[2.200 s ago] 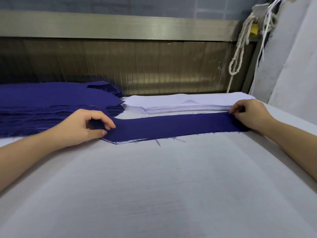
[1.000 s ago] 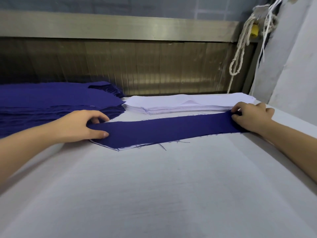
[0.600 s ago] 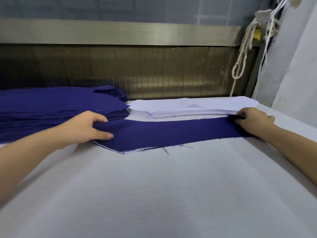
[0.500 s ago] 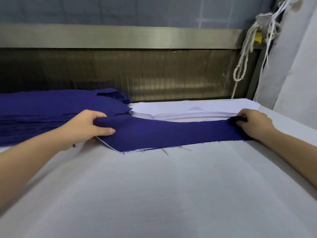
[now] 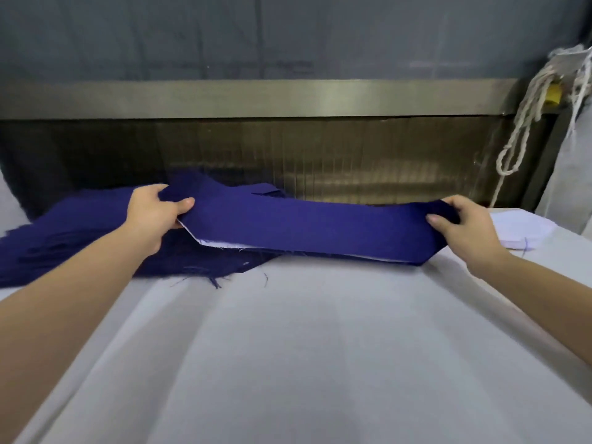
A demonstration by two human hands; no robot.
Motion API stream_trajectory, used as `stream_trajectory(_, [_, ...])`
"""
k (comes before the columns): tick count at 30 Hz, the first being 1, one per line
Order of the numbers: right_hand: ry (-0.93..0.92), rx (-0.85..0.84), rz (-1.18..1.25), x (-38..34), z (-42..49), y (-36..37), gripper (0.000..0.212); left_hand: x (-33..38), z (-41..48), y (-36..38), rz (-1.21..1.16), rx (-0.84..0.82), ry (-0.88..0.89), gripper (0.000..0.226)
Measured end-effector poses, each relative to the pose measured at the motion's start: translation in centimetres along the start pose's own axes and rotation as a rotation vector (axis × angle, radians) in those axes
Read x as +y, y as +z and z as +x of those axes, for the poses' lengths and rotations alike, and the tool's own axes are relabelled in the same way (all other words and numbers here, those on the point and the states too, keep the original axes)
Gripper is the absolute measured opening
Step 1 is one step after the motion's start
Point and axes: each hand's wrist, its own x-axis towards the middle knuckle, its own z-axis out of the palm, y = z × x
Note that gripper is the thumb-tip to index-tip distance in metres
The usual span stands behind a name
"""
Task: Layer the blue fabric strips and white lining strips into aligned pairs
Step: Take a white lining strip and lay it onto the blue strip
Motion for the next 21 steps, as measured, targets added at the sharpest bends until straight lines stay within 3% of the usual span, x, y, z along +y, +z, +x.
stream_trajectory(3, [-0.002,-0.053,0.070,-2.6,0.9,3.7,0.011,-0.7,2.4,-2.8,0.237,0.111,0.030,0.015])
stream_trajectory(7, [0.008,-0.129,0.144,-5.3,1.9,8.1,0.011,-1.7,4.7,-7.0,0.477,0.247,0.043,0.030])
stream_trajectory(12, [0.020,-0.223,0.200,-7.4,2.2,13.5,0.015,-2.4,6.4,-10.7,0.795,0.310,0.071,0.029])
stream_trajectory(18, [0.035,-0.263,0.225,-9.0,2.5,17.9,0.015,-3.6,7.7,-13.0,0.940,0.331,0.004,0.025])
stream_trajectory(21, [-0.017,-0.295,0.078,-9.2,2.6,18.9,0.017,-4.0,8.0,-13.6,0.938,0.333,-0.046,0.021])
